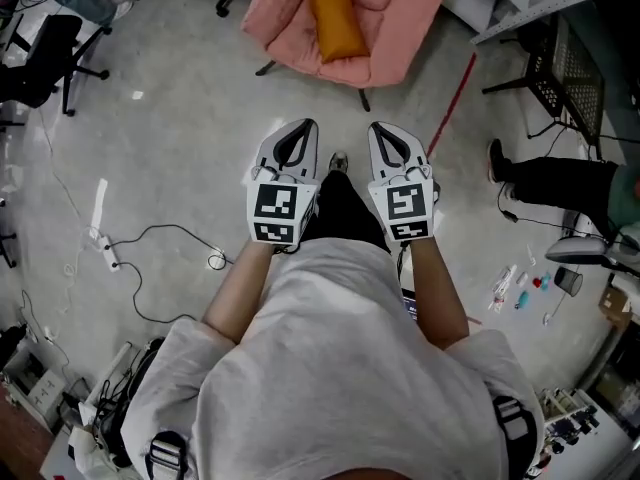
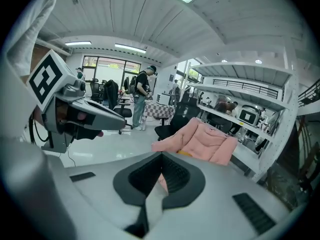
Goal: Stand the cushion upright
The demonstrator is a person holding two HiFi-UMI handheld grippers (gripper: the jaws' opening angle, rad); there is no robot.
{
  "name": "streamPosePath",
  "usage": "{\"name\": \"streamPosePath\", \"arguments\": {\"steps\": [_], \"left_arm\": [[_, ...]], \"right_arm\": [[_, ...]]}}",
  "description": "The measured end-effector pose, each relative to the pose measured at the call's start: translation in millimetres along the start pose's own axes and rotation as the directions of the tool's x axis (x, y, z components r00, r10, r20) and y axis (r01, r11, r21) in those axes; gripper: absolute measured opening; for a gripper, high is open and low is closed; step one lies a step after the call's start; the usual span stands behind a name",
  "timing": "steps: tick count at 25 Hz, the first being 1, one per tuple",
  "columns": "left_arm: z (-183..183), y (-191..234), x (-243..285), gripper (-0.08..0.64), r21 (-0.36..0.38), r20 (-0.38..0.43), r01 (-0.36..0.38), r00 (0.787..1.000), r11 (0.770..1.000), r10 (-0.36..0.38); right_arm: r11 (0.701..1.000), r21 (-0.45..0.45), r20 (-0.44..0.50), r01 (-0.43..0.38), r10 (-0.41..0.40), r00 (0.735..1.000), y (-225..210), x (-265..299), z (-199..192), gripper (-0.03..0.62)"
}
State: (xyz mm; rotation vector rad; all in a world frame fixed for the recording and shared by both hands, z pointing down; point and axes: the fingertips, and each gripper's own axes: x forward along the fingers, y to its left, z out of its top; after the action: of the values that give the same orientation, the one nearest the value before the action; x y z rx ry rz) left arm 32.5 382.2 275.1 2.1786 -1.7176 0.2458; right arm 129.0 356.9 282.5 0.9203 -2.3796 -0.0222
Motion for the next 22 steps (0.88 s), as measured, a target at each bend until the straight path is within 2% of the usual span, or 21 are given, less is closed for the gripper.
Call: {"name": "streamPosePath", "arguments": {"steps": [8,13,17,22], "left_arm": [[0.3,26.6,69.6,0.014,-0.004,-0.080,0.013,0.997,1.000,-0.013],[5.7,44.0,133.0,0.014,-0.010,-0.147,0.025,0.989,1.000,-0.026],[4.0,54.3,177.5,0.014,-0.041,-0.199,0.007,0.980,0.999,-0.015],[-25.7,58.2,224.5,0.014,-0.073,-0.283,0.005,0.959,0.997,-0.026]], "right_arm": [[1.000,-0.015,-0.026,-0.001,0.001,1.000,-52.6,64.6,-1.2,0.008],[1.000,-0.006,-0.094,-0.019,0.019,0.995,-101.0,114.2,-15.6,0.008],[0.997,-0.060,-0.149,-0.053,0.044,0.988,-131.2,150.6,-23.9,0.008],[0.988,-0.046,-0.185,-0.145,0.134,0.974,-147.9,200.1,-50.4,0.008]]}}
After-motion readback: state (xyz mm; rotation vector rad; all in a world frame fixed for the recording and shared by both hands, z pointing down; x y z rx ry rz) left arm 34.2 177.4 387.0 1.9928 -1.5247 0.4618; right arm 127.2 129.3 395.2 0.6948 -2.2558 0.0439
